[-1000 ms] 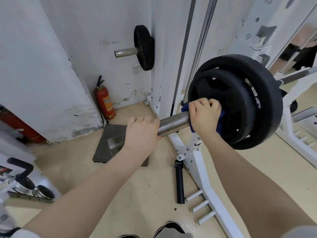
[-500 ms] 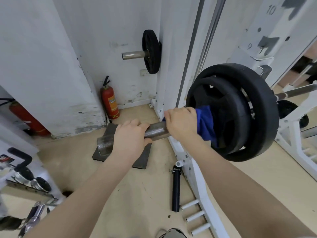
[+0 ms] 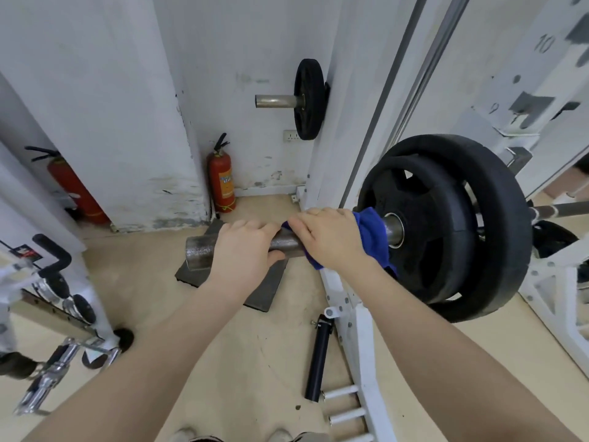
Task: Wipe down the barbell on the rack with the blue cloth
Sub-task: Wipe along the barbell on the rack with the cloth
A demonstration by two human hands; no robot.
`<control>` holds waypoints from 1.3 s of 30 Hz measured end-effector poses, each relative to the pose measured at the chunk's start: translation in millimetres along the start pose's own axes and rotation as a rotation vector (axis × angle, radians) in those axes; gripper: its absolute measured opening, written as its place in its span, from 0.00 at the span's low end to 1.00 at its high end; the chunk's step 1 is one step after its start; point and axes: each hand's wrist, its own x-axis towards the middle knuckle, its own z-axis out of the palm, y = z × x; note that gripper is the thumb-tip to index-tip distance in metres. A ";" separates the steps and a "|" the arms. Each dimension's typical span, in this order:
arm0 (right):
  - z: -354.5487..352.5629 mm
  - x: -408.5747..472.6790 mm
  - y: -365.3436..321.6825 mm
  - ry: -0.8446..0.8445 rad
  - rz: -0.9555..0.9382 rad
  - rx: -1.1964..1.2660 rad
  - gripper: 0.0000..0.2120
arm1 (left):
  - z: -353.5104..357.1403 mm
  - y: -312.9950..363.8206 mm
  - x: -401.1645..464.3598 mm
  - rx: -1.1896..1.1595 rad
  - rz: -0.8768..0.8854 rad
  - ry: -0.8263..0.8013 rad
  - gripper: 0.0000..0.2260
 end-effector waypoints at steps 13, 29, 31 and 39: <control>4.6 13.1 -27.8 0.012 0.214 0.018 0.15 | -23.1 -20.7 -2.6 -0.198 0.006 -0.103 0.19; 9.3 28.2 -94.7 -0.038 0.322 0.038 0.17 | -34.7 -130.5 -41.5 -0.914 -0.342 -0.344 0.17; 13.4 32.1 -111.9 -0.001 0.373 -0.057 0.15 | -34.8 -134.3 -40.1 -0.917 -0.345 -0.359 0.20; 11.8 27.7 -116.6 -0.048 0.226 -0.013 0.16 | -31.7 -133.0 -37.7 -0.846 -0.293 -0.308 0.20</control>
